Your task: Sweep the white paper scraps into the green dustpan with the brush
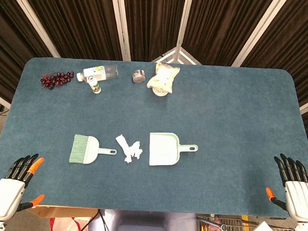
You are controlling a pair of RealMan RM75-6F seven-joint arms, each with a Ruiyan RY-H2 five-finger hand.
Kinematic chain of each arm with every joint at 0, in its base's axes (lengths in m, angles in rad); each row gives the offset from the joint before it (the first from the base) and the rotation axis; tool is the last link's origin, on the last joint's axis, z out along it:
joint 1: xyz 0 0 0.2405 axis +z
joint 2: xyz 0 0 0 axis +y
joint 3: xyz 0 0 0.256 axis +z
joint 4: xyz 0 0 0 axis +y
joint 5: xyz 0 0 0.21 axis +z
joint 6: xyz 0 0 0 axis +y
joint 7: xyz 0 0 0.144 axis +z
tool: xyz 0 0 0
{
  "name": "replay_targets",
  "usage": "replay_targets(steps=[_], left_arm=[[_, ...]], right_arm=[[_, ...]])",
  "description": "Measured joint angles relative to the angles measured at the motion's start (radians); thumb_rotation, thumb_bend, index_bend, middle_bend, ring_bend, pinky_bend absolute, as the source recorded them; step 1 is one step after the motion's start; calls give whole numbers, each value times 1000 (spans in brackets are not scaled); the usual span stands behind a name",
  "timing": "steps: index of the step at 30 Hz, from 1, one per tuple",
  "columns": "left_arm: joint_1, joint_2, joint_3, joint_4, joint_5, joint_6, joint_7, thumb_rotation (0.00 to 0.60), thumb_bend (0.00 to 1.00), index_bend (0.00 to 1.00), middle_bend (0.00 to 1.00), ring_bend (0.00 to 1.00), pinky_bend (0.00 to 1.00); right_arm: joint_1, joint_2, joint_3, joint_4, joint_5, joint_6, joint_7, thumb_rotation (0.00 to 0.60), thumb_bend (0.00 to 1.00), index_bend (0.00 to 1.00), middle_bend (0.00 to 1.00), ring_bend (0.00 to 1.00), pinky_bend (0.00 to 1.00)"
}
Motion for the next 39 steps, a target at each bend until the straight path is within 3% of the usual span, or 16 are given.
replay_targets(steps=[13, 16, 18, 21, 24, 30, 39], left_arm=[[0, 6, 2, -7, -3, -1, -1, 600, 0, 0, 0, 0, 61], [1, 5, 1, -8, 0, 3, 3, 600, 0, 0, 0, 0, 60], [1, 4, 1, -7, 0, 1, 9, 600, 0, 0, 0, 0, 60], [1, 2, -1, -8, -2, 0, 13, 600, 0, 0, 0, 0, 60], [0, 0, -3, -10, -4, -3, 23, 600, 0, 0, 0, 0, 61], [-2, -3, -6, -15, -9, -8, 34, 600, 0, 0, 0, 0, 60], [-4, -3, -9, -17, -20, -14, 29, 600, 0, 0, 0, 0, 60]], right_arm=[[0, -1, -8, -9, -19, 3, -19, 600, 311, 0, 0, 0, 1], [6, 0, -6, -18, -24, -1, -21, 600, 311, 0, 5, 24, 99], [14, 2, 0, -31, -25, -6, -24, 600, 310, 0, 92, 135, 265], [33, 4, 17, -49, -22, -17, -32, 600, 310, 0, 450, 476, 549], [78, 0, 47, -68, -11, -58, -50, 600, 311, 74, 692, 717, 731], [189, -20, 104, -131, 53, -194, -158, 600, 311, 297, 862, 865, 839], [306, -113, 159, -197, 183, -338, -383, 600, 311, 382, 908, 903, 871]])
